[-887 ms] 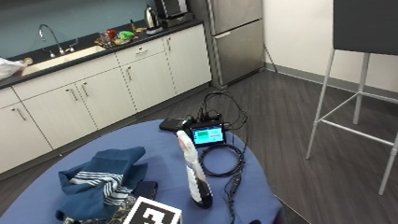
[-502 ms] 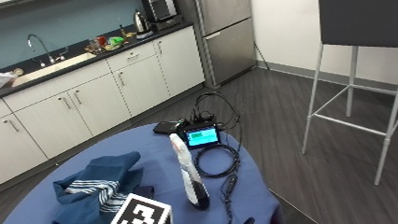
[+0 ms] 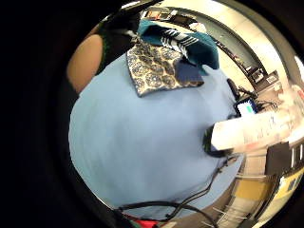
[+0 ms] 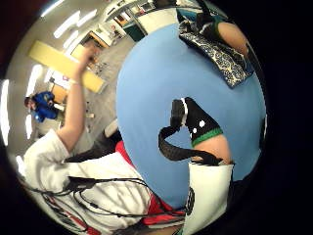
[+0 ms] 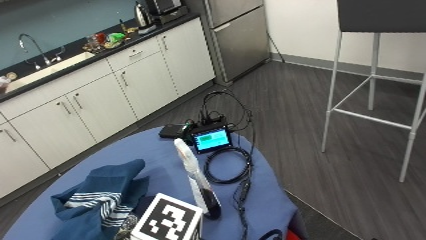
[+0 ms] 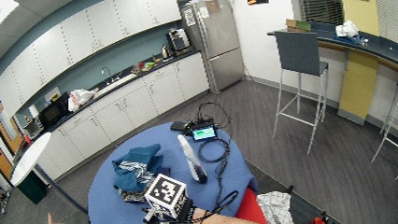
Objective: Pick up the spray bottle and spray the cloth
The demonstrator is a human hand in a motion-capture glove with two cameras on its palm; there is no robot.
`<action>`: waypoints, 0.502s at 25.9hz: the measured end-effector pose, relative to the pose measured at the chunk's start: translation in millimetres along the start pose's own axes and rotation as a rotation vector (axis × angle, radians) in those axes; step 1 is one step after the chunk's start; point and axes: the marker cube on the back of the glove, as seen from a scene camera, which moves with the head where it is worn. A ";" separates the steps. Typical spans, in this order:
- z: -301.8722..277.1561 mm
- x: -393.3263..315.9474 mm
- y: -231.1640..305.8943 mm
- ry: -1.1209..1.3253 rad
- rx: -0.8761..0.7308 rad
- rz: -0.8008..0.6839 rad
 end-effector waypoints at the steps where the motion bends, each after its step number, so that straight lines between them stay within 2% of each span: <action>1: -3.3 1.2 1.9 -0.003 0.008 -0.002; 7: -13.7 11.9 16.3 -0.019 0.119 0.014; 13: -52.9 51.2 21.7 0.023 0.275 0.102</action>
